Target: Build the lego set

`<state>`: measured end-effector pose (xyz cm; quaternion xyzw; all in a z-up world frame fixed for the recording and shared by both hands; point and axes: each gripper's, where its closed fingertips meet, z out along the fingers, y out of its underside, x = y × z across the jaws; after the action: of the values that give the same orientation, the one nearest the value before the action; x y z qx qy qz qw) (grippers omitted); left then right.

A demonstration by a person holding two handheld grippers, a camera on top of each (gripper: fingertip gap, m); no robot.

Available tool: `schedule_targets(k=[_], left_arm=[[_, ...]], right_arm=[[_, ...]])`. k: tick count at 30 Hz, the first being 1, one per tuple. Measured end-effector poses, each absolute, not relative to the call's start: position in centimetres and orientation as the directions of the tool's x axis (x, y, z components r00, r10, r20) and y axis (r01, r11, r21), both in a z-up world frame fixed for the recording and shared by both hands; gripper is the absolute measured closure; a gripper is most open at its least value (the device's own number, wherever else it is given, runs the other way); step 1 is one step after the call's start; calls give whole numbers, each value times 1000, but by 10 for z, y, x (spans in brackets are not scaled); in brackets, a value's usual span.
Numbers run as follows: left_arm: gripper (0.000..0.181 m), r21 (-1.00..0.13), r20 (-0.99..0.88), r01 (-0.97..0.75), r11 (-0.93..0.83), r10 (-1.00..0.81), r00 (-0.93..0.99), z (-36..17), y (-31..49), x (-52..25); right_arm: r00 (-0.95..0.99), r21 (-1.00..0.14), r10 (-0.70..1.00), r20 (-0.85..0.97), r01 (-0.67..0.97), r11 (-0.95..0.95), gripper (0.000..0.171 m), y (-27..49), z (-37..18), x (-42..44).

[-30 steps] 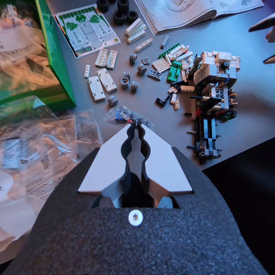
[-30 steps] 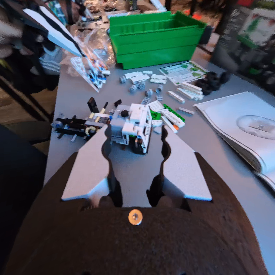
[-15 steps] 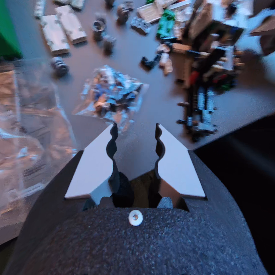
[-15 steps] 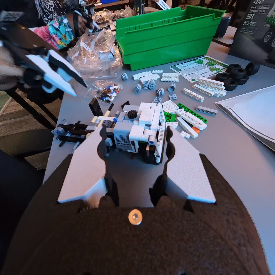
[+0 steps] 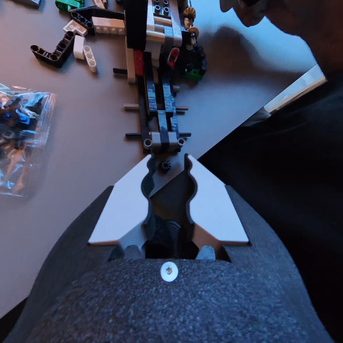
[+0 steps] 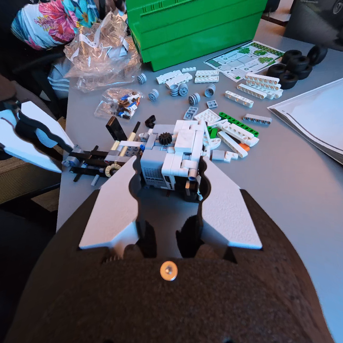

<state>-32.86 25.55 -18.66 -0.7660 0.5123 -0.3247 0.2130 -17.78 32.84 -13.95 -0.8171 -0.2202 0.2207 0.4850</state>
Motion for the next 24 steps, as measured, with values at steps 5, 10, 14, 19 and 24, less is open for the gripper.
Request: schedule_targets(k=[5, 10, 14, 19, 24], left_arm=[[154, -664, 220, -676, -318, -948, 230, -186, 257, -311], [153, -703, 214, -655, -279, -960, 180, -175, 262, -271], [153, -707, 181, -670, -225, -974, 136, -170, 277, -232], [152, -716, 198, -673, -186, -978, 60, -164, 286, -185], [150, -698, 205, -697, -165, -978, 27, -164, 290, -157]], right_arm=[[845, -895, 518, -131, 125, -429, 110, 320, -136, -156], [896, -899, 432, -102, 103, -425, 110, 315, -128, -115], [923, -893, 368, -109, 72, -445, 110, 319, -129, -73], [929, -880, 336, -157, 23, -475, 110, 325, -139, -34], [942, -879, 301, -145, 17, -477, 109, 328, -139, -12]])
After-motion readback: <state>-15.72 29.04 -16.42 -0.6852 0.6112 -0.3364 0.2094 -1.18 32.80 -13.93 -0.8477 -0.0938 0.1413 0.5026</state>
